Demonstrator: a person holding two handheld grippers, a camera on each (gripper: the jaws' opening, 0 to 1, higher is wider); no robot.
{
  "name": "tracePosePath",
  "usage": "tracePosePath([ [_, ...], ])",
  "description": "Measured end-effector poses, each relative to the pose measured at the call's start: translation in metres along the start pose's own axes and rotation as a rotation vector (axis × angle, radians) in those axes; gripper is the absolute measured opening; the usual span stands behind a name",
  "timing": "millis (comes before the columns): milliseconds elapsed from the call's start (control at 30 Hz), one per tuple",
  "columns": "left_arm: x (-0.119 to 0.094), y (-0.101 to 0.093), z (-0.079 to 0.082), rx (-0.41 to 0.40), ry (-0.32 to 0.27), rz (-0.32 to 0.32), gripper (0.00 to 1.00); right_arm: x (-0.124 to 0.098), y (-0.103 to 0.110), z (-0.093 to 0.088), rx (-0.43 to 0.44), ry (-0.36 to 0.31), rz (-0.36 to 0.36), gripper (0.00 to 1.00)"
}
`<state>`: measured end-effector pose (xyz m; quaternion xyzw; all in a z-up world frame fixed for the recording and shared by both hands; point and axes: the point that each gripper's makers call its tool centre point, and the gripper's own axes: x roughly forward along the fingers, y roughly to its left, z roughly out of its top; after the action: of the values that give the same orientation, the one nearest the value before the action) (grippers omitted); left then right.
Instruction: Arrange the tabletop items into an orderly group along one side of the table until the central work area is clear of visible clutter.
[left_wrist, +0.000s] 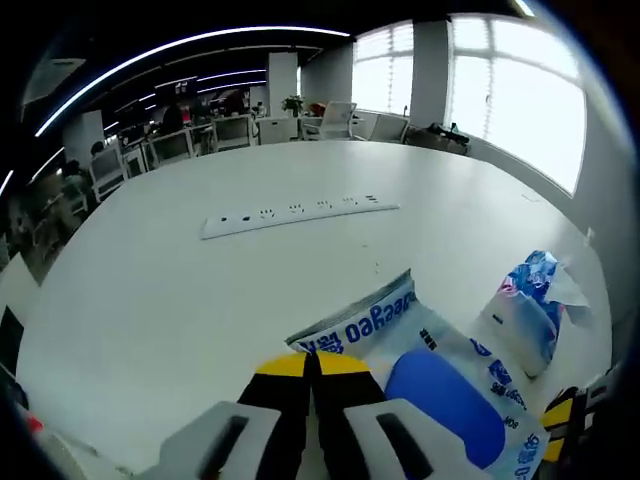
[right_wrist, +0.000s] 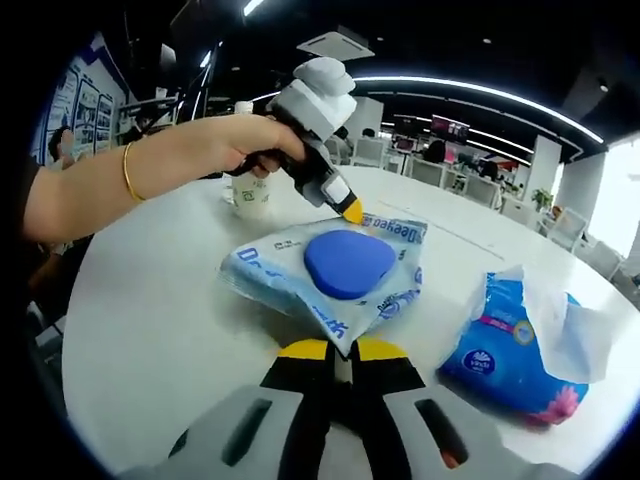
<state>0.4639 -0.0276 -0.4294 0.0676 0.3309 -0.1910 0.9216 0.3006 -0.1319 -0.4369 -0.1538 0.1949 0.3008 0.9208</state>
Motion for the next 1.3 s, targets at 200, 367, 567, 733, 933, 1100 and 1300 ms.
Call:
tracePosePath([
  [200, -0.016, 0.000, 0.007, 0.009, -0.022, -0.008, 0.00, -0.009, -0.001, 0.010, -0.019, -0.022, 0.000, 0.05],
  [367, -0.032, 0.002, 0.012, 0.019, -0.041, -0.005, 0.00, -0.017, -0.003, 0.019, -0.025, -0.040, 0.004, 0.05],
  [567, -0.049, 0.006, 0.013, 0.054, -0.054, 0.024, 0.00, -0.022, -0.007, 0.028, 0.001, -0.057, 0.010, 0.05],
  [733, -0.061, 0.013, 0.009, 0.054, -0.058, 0.039, 0.00, -0.025, -0.008, 0.034, 0.005, -0.063, 0.034, 0.05],
  [933, -0.072, 0.018, 0.005, 0.045, -0.060, 0.040, 0.00, -0.028, -0.007, 0.041, -0.014, -0.065, 0.085, 0.05],
  [1100, -0.081, 0.022, -0.001, 0.047, -0.062, 0.056, 0.00, -0.029, -0.009, 0.041, -0.087, -0.043, 0.180, 0.05],
  [1300, -0.087, 0.020, -0.017, 0.029, -0.065, 0.074, 0.00, -0.031, -0.013, 0.040, -0.127, -0.029, 0.261, 0.05],
])
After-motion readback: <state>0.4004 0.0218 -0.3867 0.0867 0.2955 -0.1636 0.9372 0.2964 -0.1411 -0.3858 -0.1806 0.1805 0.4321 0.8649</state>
